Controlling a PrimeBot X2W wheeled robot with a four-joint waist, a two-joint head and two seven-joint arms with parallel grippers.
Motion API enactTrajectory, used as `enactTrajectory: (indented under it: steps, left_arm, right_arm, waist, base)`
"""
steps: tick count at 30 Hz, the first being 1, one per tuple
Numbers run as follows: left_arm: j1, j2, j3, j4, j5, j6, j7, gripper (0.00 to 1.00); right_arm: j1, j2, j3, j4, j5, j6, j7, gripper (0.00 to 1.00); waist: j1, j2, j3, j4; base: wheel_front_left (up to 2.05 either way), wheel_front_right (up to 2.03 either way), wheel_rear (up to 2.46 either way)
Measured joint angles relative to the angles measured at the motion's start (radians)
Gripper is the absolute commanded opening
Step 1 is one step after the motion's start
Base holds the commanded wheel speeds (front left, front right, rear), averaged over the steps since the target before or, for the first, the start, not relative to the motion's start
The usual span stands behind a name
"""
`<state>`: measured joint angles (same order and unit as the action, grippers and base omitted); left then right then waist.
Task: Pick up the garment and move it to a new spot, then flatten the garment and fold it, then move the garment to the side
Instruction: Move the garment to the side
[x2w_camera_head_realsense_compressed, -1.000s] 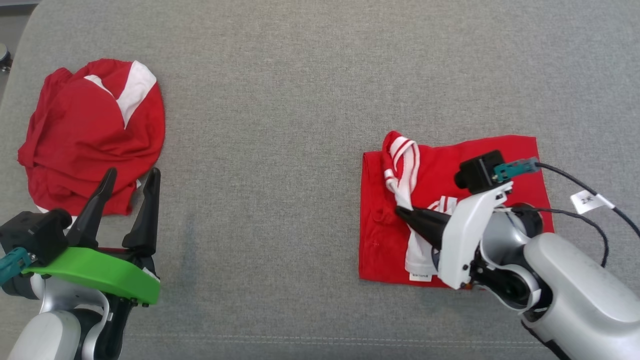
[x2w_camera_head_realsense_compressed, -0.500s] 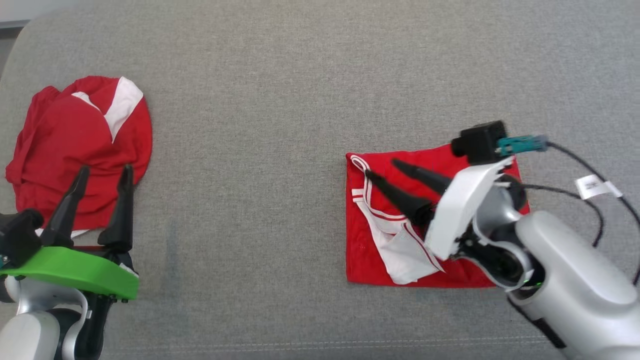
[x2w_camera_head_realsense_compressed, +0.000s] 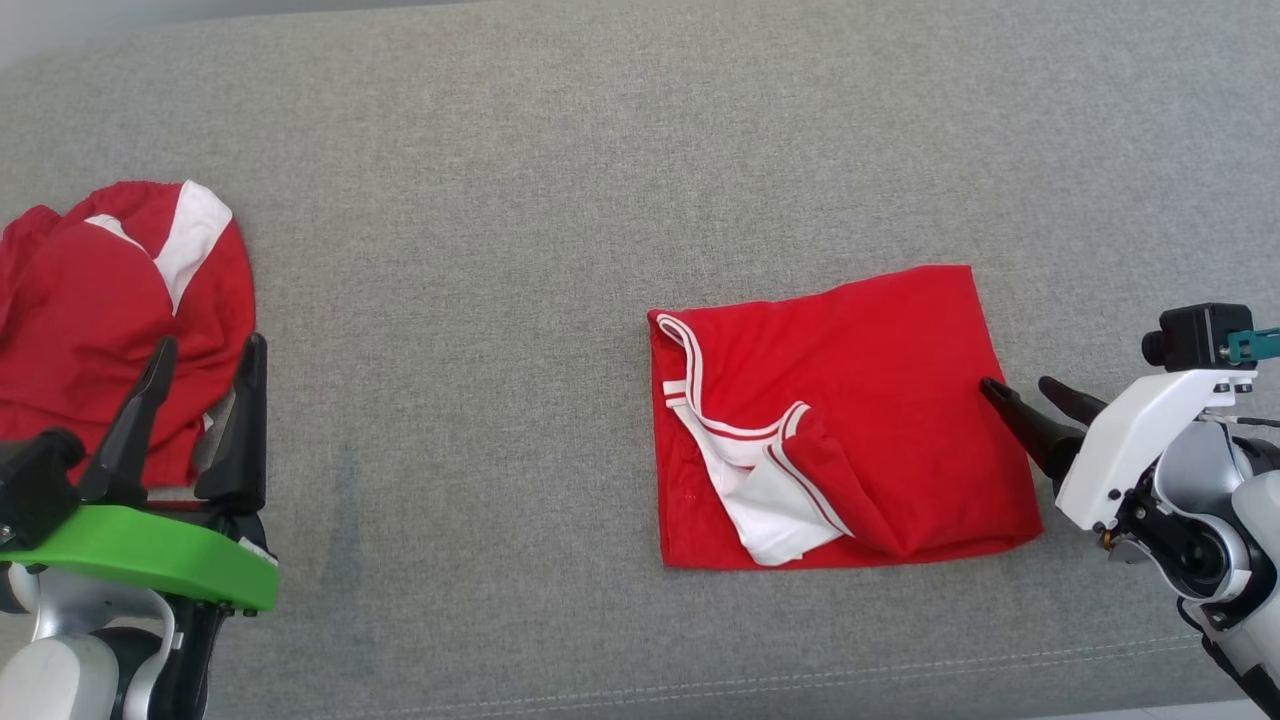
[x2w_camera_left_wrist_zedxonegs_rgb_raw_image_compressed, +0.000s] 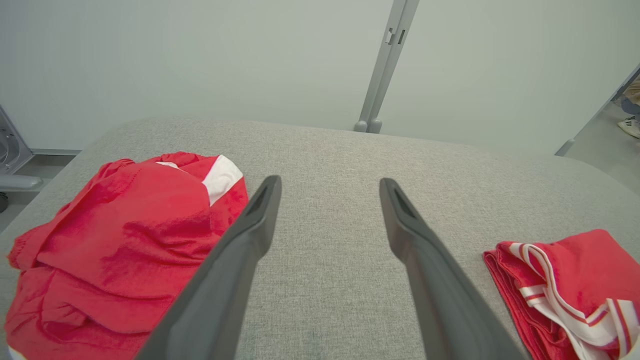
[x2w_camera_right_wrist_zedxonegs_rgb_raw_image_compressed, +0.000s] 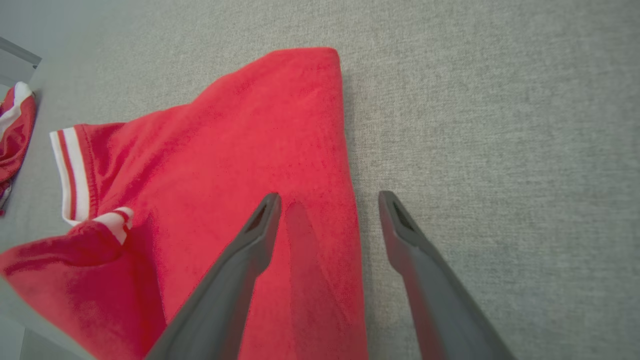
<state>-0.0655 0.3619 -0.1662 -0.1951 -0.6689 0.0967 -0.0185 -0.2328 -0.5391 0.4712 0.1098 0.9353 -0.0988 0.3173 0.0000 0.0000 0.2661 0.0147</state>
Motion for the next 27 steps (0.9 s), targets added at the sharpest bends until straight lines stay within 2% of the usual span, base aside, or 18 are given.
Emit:
enactTrajectory:
  steps: [8,16,17,18,22,25,27]
  left_arm:
    - [-0.002,0.000,-0.013,-0.009,0.000,0.000,0.009,1.00]
    - [-0.018,-0.004,-0.032,-0.007,0.000,0.000,0.010,1.00]
    - [-0.020,-0.006,-0.033,-0.005,0.000,0.000,0.010,1.00]
    - [-0.021,-0.007,-0.034,-0.002,0.000,0.000,0.010,1.00]
    - [-0.021,-0.012,-0.034,0.018,0.001,0.000,0.008,1.00]
    - [-0.014,-0.020,-0.030,0.027,0.000,0.000,0.007,1.00]
    - [-0.009,-0.023,-0.029,0.026,0.000,0.000,0.004,1.00]
  right_arm:
    - [-0.005,-0.001,-0.009,0.051,0.031,0.002,0.014,1.00]
    - [-0.039,0.012,-0.004,0.091,0.070,0.043,0.053,1.00]
    - [-0.047,0.012,-0.002,0.093,0.071,0.054,0.054,0.65]
    - [-0.052,0.012,-0.001,0.093,0.071,0.064,0.054,0.00]
    - [-0.073,0.010,0.016,0.083,0.087,0.104,0.076,0.00]
    - [-0.113,0.001,0.045,0.035,0.084,0.146,0.110,0.00]
    - [-0.138,-0.006,0.058,0.008,0.075,0.160,0.127,0.00]
  waist:
    - [0.0000,0.0000,0.027,0.008]
    - [0.0000,0.0000,0.038,0.045]
    - [0.0000,0.0000,0.038,0.050]
    - [0.0000,0.0000,0.038,0.055]
    - [0.0000,0.0000,0.028,0.072]
    - [0.0000,0.0000,0.011,0.082]
    - [0.0000,0.0000,0.005,0.086]
  base:
    - [0.00,0.00,0.00]
    - [0.00,0.00,0.00]
    - [0.00,0.00,0.00]
    - [0.00,0.00,0.00]
    - [0.00,0.00,0.00]
    - [0.00,0.00,0.00]
    - [0.00,0.00,0.00]
